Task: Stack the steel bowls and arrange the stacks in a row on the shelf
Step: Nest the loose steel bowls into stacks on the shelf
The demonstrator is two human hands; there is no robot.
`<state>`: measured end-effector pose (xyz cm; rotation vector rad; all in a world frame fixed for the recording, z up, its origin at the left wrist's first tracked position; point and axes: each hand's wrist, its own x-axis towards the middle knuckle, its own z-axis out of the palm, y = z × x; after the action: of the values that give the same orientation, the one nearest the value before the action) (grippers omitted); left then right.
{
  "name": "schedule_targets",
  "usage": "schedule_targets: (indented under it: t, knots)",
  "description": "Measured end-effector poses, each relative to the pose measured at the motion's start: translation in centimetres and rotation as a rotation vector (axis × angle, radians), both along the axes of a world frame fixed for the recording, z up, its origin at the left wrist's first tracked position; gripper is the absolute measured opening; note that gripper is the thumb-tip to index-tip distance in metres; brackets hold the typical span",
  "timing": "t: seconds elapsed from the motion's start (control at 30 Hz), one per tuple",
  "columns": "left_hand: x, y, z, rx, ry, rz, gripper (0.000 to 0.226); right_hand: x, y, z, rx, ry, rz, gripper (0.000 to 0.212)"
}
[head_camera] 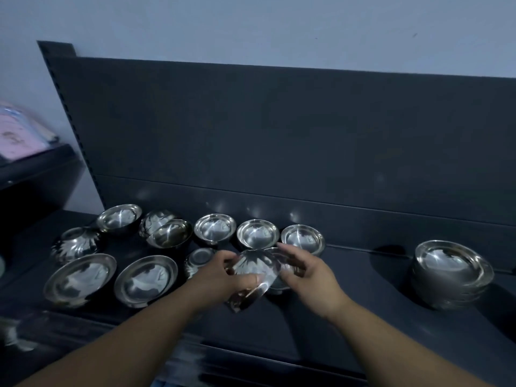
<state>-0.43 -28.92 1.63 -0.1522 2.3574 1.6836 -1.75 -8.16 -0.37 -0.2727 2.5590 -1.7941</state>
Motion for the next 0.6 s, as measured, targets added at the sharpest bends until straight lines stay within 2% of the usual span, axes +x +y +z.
schedule_targets:
  t: [0.1, 0.2, 0.3, 0.4, 0.5, 0.6]
  knots:
    - [-0.2, 1.0, 0.8, 0.160, -0.110, -0.097, 0.065, -0.9, 0.3, 1.0, -0.032, 0.035, -0.017, 0.027]
    - [-0.6, 2.0, 1.1, 0.257, -0.173, -0.070, 0.048, -2.0, 0.6, 1.4, -0.019, 0.065, -0.107, 0.017]
    - [-1.6, 2.2, 0.5, 0.317, -0.126, -0.003, 0.054, -3.2, 1.3, 1.3, 0.080, 0.063, -0.226, 0.007]
    - [-2.5, 2.5, -0.2, 0.298, -0.043, 0.047, 0.044, -4.3, 2.2, 0.7, 0.117, 0.036, -0.264, 0.008]
    - [-3.6, 2.8, -1.0, 0.265, -0.021, 0.111, 0.048, -5.2, 2.7, 0.2, 0.097, -0.015, -0.255, 0.010]
    - [-4.5, 2.9, -2.0, 0.274, -0.020, 0.156, 0.053, -6.2, 3.0, 0.0, 0.124, -0.062, -0.273, 0.027]
